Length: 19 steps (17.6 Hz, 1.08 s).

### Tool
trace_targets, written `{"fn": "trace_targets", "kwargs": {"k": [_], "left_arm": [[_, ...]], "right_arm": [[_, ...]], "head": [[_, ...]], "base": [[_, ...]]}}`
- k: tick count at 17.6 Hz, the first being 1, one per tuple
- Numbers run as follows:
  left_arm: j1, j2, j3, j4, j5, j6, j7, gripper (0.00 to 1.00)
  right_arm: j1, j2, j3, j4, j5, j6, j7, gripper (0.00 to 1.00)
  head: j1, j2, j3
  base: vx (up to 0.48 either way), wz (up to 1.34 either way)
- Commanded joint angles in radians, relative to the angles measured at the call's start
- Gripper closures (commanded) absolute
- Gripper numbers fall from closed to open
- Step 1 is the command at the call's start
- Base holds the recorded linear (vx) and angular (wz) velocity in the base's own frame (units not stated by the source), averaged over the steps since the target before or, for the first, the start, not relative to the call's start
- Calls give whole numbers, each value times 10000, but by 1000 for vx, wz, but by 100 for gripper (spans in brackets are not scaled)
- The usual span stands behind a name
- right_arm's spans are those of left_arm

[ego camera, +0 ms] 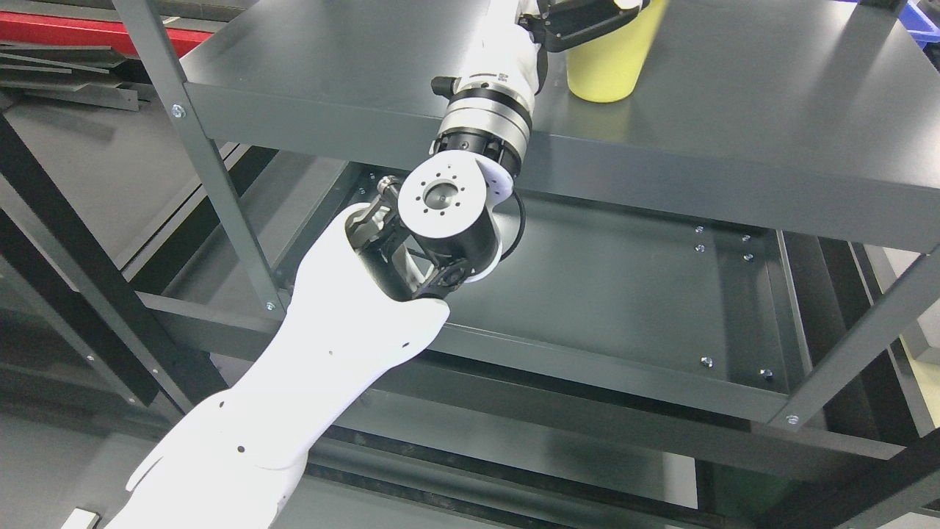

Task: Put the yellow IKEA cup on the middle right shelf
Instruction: 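Open the left hand and release the yellow cup on the shelf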

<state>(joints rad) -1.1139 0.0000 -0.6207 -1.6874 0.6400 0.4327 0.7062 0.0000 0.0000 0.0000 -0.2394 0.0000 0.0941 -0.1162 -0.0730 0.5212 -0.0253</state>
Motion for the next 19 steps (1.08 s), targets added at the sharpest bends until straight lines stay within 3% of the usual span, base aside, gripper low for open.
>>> {"fn": "trace_targets", "kwargs": {"k": [1, 6, 10, 12, 15, 19], "left_arm": [[246, 175, 531, -229, -49, -673, -6, 1], [676, 175, 608, -337, -739, -2161, -219, 1], [1243, 175, 669, -352, -1091, -3726, -1628, 1], [1641, 198, 761, -520, -1199, -4035, -2228, 1], [2164, 536, 1174, -858, -1306, -4311, -2689, 1], [3036, 1424, 1344, -874, -2303, -6132, -3837, 1]], "right_arm": [[138, -175, 169, 1, -245, -5, -4, 1], [138, -175, 169, 1, -245, -5, -4, 1], [138, -175, 169, 1, -245, -5, -4, 1], [138, -175, 169, 1, -245, -5, -4, 1], [138, -175, 169, 1, -245, -5, -4, 1], [138, -175, 169, 1, -245, -5, -4, 1]], "head": [[0, 0, 0], [0, 0, 0], [0, 0, 0], [0, 0, 0], [0, 0, 0], [0, 0, 0]], "base": [[0, 0], [0, 0], [0, 0], [0, 0], [-39, 8], [-140, -19]]}}
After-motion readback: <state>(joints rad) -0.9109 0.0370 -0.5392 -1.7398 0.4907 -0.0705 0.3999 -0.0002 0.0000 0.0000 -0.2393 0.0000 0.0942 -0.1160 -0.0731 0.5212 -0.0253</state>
